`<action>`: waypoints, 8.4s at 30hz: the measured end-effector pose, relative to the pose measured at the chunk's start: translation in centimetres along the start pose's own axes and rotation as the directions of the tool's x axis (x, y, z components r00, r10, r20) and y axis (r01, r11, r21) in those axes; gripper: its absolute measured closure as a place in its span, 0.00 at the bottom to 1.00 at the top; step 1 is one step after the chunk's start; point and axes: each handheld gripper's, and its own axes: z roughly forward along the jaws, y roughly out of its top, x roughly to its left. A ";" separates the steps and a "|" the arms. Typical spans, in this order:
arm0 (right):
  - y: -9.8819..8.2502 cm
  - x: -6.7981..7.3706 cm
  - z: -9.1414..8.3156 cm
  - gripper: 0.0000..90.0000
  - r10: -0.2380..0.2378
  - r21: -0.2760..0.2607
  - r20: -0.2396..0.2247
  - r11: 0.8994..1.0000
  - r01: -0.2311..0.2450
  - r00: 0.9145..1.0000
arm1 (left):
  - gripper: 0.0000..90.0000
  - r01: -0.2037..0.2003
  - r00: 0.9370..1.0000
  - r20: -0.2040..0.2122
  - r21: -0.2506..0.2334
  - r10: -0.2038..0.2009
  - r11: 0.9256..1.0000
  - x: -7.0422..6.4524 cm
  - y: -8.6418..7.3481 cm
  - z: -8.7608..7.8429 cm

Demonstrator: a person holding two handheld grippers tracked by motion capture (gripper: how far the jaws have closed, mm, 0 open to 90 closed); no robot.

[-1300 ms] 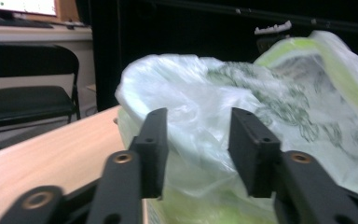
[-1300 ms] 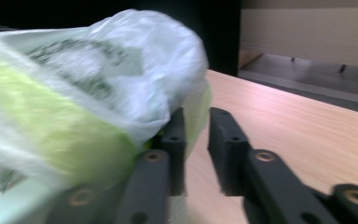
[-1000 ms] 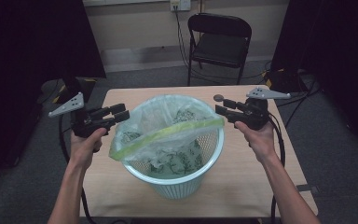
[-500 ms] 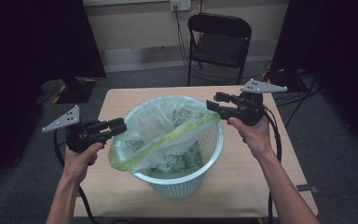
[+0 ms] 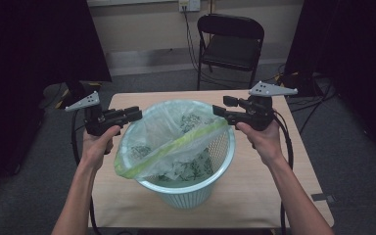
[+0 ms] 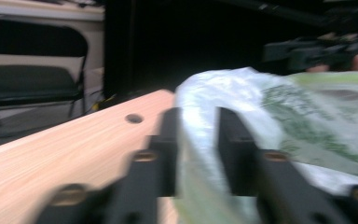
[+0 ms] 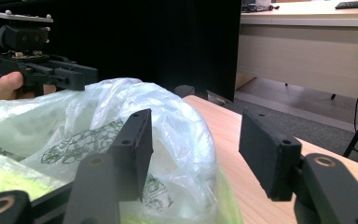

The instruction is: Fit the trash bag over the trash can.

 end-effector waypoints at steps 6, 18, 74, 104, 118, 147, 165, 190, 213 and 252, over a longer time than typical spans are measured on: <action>0.1 0.3 0.1 0.49 -0.008 0.005 -0.005 1.000 0.008 1.000 | 1.00 -0.022 1.000 -0.021 -0.005 0.021 1.000 -0.5 -0.3 -1.4; -0.5 0.2 0.8 0.49 0.005 0.069 0.004 0.998 -0.005 1.000 | 1.00 -0.044 0.998 -0.041 -0.033 0.043 0.998 -3.7 -2.8 -5.5; -1.7 -1.8 -0.8 0.49 0.048 0.001 0.099 0.999 -0.048 0.994 | 0.85 -0.018 0.999 -0.036 0.012 0.018 1.000 -0.5 0.0 0.4; 0.2 0.3 0.7 0.44 0.013 0.021 0.027 1.000 -0.014 1.000 | 0.95 -0.033 0.999 -0.021 0.009 0.033 0.999 -1.1 0.2 0.0; 0.8 0.6 2.9 0.44 -0.005 0.101 -0.003 0.995 0.005 1.000 | 1.00 -0.057 0.998 -0.039 0.001 0.057 0.998 -3.7 -1.3 -4.1; -1.0 -1.4 1.5 1.00 0.056 0.052 -0.002 0.997 -0.055 0.998 | 0.84 -0.050 0.996 -0.071 -0.033 0.048 0.998 -3.3 -1.6 -2.8; -4.1 -3.2 2.1 0.72 0.087 0.092 0.032 0.992 -0.089 0.996 | 0.63 -0.015 0.999 -0.048 -0.013 0.014 1.000 -1.3 0.3 -0.1; 1.2 0.7 3.1 0.45 0.009 0.079 -0.007 0.997 -0.008 1.000 | 0.80 -0.053 0.996 -0.068 -0.037 0.051 0.998 -3.3 -0.9 -3.2; -4.1 -0.7 -1.2 1.00 0.056 0.048 0.057 0.997 -0.058 0.997 | 0.74 -0.031 0.997 -0.072 -0.015 0.029 0.999 -3.1 -1.4 -0.8; 0.0 0.4 2.7 0.50 0.000 0.055 -0.014 0.998 0.001 1.000 | 0.75 -0.035 0.997 -0.077 -0.041 0.032 0.999 -3.2 -1.6 -3.5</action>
